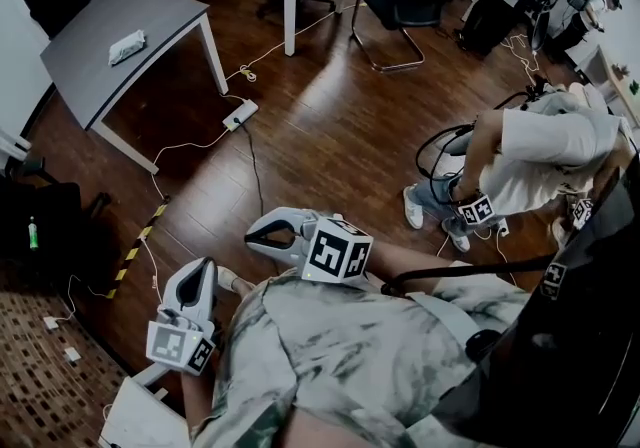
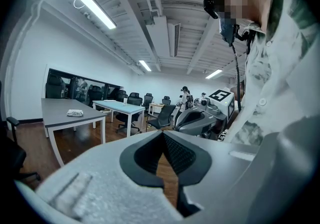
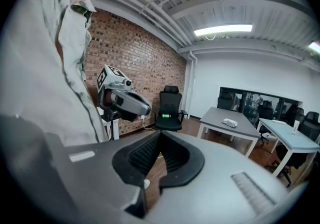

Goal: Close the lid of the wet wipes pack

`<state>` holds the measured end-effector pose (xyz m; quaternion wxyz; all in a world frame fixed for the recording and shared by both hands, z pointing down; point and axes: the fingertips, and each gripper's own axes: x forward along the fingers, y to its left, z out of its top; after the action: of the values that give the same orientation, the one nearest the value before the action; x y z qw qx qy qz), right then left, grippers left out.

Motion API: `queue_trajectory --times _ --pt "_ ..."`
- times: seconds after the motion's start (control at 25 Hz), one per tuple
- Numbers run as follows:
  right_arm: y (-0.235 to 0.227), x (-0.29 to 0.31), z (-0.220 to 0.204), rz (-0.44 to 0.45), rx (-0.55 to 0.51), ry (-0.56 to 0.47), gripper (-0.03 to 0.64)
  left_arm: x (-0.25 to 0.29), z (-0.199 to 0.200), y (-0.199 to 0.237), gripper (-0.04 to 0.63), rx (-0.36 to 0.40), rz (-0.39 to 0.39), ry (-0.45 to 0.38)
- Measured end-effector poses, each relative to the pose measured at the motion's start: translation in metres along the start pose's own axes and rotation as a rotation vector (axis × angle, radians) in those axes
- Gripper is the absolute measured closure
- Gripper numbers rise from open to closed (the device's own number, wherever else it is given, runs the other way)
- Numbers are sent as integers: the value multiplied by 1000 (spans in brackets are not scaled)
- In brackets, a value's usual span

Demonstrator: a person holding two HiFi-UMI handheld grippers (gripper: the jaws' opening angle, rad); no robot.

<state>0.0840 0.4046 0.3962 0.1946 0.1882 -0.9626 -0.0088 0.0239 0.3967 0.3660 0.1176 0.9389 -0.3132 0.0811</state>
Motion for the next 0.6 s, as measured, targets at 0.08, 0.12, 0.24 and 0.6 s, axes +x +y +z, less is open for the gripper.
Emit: queue_trajectory --times 0.08,0.12,0.24,0.6 --pt "-1 -1 -2 -4 6 3 611 2 -1 0 592 -2 -5 5" --pt "-2 -1 -3 -5 9 4 611 3 -1 0 592 -2 -6 7" --pt "-5 -6 -8 -10 12 1 611 10 -2 -3 592 0 -11 14" --pt "-10 -12 -13 -24 24 -1 611 20 -2 -9 592 11 -35 28"
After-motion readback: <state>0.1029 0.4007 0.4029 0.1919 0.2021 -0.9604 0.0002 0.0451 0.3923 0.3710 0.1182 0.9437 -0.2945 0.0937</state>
